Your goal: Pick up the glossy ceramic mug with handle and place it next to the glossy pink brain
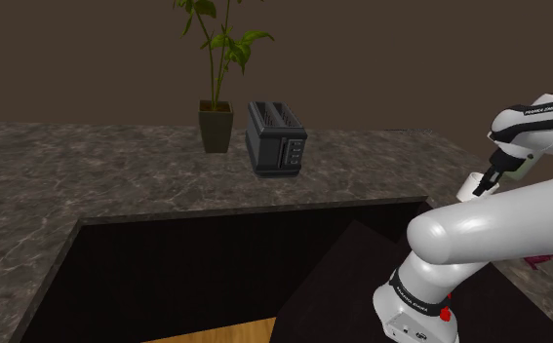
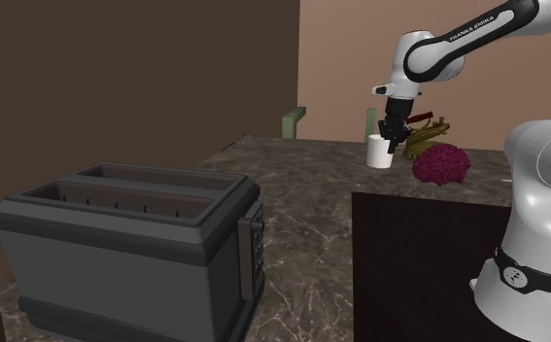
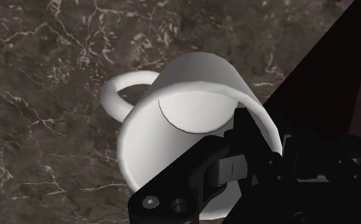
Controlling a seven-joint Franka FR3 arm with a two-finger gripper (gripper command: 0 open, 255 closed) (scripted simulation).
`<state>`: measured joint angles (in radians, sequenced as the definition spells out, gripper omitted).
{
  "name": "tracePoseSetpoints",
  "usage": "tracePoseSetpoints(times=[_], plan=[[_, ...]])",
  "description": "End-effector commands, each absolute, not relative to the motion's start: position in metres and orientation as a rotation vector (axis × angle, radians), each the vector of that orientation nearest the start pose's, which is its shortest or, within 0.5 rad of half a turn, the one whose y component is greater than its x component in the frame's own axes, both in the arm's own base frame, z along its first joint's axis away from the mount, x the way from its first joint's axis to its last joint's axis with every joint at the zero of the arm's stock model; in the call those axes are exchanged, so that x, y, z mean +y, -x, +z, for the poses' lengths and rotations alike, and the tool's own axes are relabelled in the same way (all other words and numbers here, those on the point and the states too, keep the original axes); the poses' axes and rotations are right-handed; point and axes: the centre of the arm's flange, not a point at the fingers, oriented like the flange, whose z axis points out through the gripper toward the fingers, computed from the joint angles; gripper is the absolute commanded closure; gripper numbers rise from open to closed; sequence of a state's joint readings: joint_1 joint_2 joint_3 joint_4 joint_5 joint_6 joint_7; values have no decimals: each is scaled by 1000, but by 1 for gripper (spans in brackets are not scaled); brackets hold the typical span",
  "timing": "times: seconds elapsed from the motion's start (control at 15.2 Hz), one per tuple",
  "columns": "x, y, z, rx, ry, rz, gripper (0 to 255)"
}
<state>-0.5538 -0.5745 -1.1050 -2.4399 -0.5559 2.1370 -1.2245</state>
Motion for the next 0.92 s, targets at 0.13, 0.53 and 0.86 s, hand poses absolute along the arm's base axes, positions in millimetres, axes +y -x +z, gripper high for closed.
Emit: tracePoseSetpoints(times=[0.13, 0.53, 0.86], plan=[[-445, 65, 371, 104, 3189, -73, 255], [-445, 65, 361, 104, 3189, -73, 255], [-445, 65, 361, 104, 3189, -73, 0]])
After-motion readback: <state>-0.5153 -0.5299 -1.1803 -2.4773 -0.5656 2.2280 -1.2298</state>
